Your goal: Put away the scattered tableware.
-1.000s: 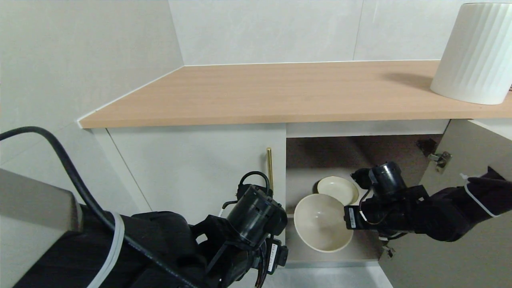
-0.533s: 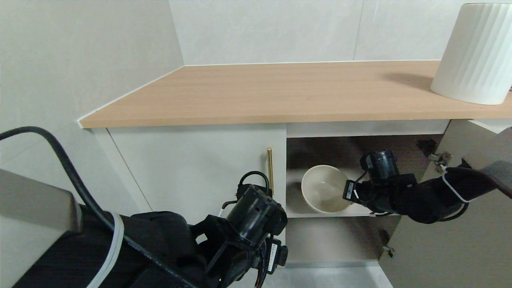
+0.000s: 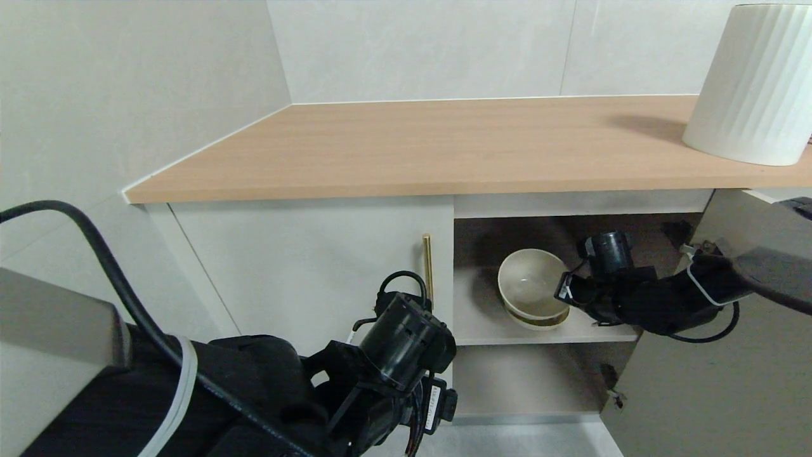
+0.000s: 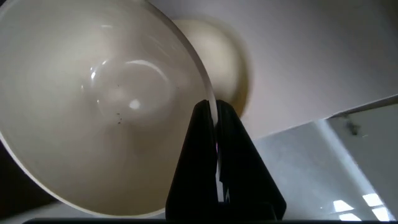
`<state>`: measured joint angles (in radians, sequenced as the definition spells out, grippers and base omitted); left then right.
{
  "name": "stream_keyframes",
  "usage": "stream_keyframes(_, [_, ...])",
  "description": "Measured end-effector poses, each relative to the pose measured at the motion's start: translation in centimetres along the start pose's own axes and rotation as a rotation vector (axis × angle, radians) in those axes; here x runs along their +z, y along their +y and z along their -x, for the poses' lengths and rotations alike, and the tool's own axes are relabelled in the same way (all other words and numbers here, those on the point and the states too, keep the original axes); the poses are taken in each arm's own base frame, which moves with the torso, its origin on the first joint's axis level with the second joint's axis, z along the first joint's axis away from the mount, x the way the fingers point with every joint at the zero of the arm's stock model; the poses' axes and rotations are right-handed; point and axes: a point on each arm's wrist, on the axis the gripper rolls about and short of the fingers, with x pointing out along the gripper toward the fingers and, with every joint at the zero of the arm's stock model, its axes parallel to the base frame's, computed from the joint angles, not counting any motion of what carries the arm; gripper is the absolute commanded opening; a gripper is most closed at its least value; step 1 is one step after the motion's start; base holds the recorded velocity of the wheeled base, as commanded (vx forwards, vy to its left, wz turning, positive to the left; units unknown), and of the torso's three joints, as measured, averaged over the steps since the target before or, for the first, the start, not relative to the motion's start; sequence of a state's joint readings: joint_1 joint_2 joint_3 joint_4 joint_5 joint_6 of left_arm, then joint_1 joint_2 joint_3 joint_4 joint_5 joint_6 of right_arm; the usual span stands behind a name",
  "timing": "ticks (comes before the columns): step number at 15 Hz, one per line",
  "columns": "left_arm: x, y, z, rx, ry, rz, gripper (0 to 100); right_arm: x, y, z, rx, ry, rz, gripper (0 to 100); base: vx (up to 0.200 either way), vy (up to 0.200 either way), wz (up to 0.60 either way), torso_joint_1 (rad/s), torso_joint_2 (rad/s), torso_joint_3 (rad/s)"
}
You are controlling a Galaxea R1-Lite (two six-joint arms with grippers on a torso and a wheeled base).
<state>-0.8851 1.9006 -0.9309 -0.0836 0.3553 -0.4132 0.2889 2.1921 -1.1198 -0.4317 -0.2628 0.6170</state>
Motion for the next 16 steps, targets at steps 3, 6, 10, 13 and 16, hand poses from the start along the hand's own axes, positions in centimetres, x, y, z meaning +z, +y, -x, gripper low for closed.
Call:
stream_keyframes(3, [0.0, 0.0, 0.0, 0.0, 0.0, 0.0, 100, -0.1, -0.6, -0.9, -0.022, 0.005, -0.005, 0, 0.0, 0.0, 0.0, 0.0, 0.0, 0.0])
stream_keyframes(6, [0.0, 0.0, 0.0, 0.0, 0.0, 0.0, 100, -0.2, -1.1, -1.6, -0.04, 0.011, -0.009, 0, 0.0, 0.0, 0.0, 0.0, 0.0, 0.0])
stream_keyframes(10, [0.0, 0.0, 0.0, 0.0, 0.0, 0.0, 100, -0.3, -1.6, -2.5, -0.067, 0.008, -0.012, 0, 0.0, 0.0, 0.0, 0.0, 0.0, 0.0])
stream_keyframes(13, [0.0, 0.0, 0.0, 0.001, 0.0, 0.001, 100, -0.4, -1.7, -2.7, -0.069, 0.01, -0.012, 0, 0.0, 0.0, 0.0, 0.0, 0.0, 0.0])
stream_keyframes(16, [0.0, 0.0, 0.0, 0.0, 0.0, 0.001, 100, -0.5, -1.6, -2.8, -0.069, 0.011, -0.011, 0, 0.0, 0.0, 0.0, 0.0, 0.0, 0.0])
